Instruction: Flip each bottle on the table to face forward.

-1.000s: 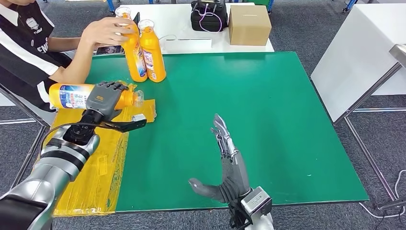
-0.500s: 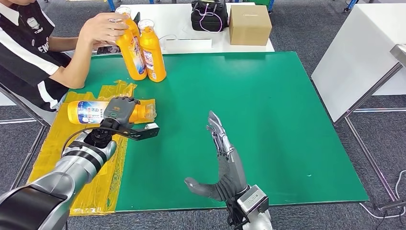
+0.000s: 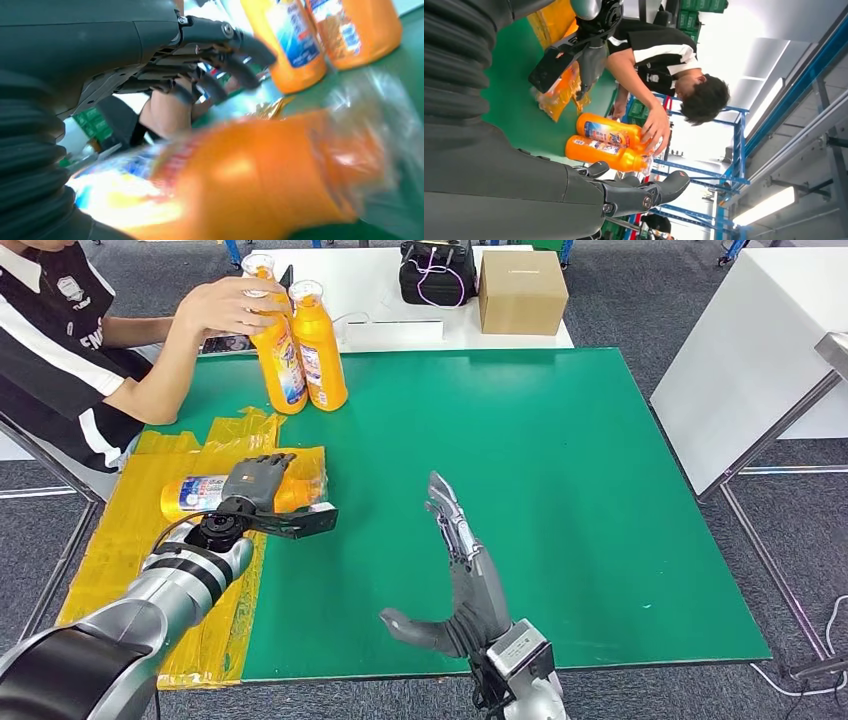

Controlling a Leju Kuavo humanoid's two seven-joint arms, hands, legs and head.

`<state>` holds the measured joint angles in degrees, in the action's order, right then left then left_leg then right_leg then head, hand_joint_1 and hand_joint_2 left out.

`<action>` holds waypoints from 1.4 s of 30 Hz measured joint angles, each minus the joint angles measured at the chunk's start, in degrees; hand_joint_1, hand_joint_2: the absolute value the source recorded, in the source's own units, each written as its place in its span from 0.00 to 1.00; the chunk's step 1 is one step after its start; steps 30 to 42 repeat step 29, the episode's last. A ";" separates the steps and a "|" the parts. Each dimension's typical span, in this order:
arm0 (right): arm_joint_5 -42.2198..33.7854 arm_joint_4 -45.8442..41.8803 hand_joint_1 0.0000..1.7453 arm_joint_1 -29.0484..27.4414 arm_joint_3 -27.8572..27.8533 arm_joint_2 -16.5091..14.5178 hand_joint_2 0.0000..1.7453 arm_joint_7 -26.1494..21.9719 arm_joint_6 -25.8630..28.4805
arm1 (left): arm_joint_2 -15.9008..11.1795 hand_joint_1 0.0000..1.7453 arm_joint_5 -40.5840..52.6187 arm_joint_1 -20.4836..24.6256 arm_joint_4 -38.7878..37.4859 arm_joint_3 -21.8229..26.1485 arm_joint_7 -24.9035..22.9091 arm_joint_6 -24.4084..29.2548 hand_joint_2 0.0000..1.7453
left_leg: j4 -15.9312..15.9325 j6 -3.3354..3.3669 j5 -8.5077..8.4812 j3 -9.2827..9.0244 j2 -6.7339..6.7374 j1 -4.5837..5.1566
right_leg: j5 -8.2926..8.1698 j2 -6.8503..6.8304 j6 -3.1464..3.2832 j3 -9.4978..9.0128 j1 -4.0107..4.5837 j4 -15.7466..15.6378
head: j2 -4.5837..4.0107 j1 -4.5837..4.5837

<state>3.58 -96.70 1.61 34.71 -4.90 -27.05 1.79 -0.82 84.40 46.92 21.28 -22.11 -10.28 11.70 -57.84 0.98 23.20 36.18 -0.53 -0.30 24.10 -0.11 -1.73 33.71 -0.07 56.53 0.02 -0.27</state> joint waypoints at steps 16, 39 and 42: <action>0.06 0.90 0.00 0.61 0.37 0.00 1.00 0.32 -0.09 | 0.05 0.00 -2.17 -0.03 -1.93 2.90 1.03 -2.73 1.00 | 0.00 0.00 0.00 0.01 -0.02 -0.01 | 0.00 0.00 0.00 0.00 0.01 0.01 | 0.00 0.01; 0.98 1.14 0.00 0.33 0.13 0.33 1.00 0.33 0.54 | 2.25 0.00 -15.76 -0.65 0.76 9.88 17.41 4.68 1.00 | -0.01 0.00 0.00 0.01 -0.02 0.00 | 0.00 -0.01 0.00 0.05 0.00 0.00 | 0.00 -0.02; 0.98 1.14 0.00 0.33 0.13 0.33 1.00 0.33 0.54 | 2.25 0.00 -15.76 -0.65 0.76 9.88 17.41 4.68 1.00 | -0.01 0.00 0.00 0.01 -0.02 0.00 | 0.00 -0.01 0.00 0.05 0.00 0.00 | 0.00 -0.02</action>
